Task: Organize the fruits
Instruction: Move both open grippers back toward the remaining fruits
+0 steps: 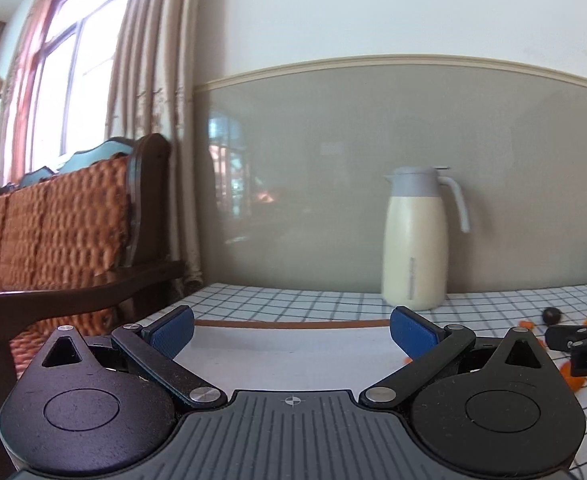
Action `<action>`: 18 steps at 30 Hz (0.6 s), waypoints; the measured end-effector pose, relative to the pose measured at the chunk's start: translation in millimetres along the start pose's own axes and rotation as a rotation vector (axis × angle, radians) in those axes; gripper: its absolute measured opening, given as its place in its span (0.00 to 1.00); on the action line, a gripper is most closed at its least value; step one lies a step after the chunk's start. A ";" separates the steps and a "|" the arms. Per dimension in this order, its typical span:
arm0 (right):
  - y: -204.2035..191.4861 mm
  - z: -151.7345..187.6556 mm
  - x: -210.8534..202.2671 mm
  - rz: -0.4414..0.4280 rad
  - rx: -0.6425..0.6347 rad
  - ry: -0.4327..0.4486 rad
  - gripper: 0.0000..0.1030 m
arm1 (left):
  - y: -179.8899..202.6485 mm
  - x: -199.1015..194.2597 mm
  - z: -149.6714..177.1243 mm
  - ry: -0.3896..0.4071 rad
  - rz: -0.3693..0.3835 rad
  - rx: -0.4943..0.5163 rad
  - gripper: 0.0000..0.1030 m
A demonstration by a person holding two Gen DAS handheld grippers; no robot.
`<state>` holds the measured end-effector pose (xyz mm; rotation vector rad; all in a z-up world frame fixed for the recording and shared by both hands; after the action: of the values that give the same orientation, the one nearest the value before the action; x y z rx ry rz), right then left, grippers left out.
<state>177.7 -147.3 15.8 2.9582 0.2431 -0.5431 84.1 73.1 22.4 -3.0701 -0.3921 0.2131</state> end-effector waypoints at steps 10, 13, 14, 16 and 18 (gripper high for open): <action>41.8 13.1 -5.6 0.049 0.027 -0.041 0.94 | 48.7 1.6 0.4 -0.043 0.127 0.030 1.00; 53.9 18.3 -8.8 0.050 0.049 -0.050 0.91 | 63.8 0.6 2.6 -0.034 0.164 0.030 1.00; 58.2 19.8 -9.7 0.052 0.057 -0.052 0.89 | 68.5 0.7 3.3 -0.034 0.174 0.031 1.00; 65.9 23.0 -10.7 0.062 0.066 -0.055 0.86 | 78.4 1.3 5.3 -0.033 0.183 0.038 1.00; 73.3 26.8 -10.9 0.074 0.068 -0.063 0.85 | 86.7 2.8 7.4 -0.043 0.205 0.038 1.00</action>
<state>171.7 -224.5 1.7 2.9954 0.1108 -0.6462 107.3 -9.9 9.8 -3.0700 -0.0721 0.2896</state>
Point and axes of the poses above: each gripper's, at about its wrist camera, not at the fingertips, and x roughly the way its jaws point, y to its right, z to its underside, the point moved 1 cm from there along x, roughly the way its jaws point, and after that the axes turned 2 degrees about z, right-handed, at the moved point
